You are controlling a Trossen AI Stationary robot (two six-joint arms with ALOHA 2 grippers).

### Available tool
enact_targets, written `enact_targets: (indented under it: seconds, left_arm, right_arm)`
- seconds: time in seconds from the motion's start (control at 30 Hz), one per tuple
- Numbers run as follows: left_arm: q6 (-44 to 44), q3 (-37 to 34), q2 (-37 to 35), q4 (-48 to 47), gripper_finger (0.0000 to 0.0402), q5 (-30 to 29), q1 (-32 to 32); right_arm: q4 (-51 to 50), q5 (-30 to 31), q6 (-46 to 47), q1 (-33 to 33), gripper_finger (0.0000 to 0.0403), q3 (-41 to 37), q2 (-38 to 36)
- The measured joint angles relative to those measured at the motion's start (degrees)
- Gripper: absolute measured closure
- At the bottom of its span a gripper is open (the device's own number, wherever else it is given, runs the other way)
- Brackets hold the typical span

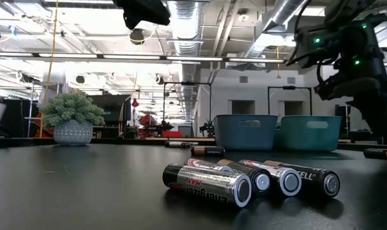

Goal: Sort batteries
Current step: Put the silver battery into the blue bin

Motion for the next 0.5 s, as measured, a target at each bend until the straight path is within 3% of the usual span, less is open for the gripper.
enact_targets:
  seconds: [0.5]
  left_arm:
    - [2.29, 0.00, 0.08, -0.11, 0.0331, -0.01, 0.02]
  right_arm:
    - [4.01, -1.04, -2.37, -2.08, 0.0280, -0.94, 7.47]
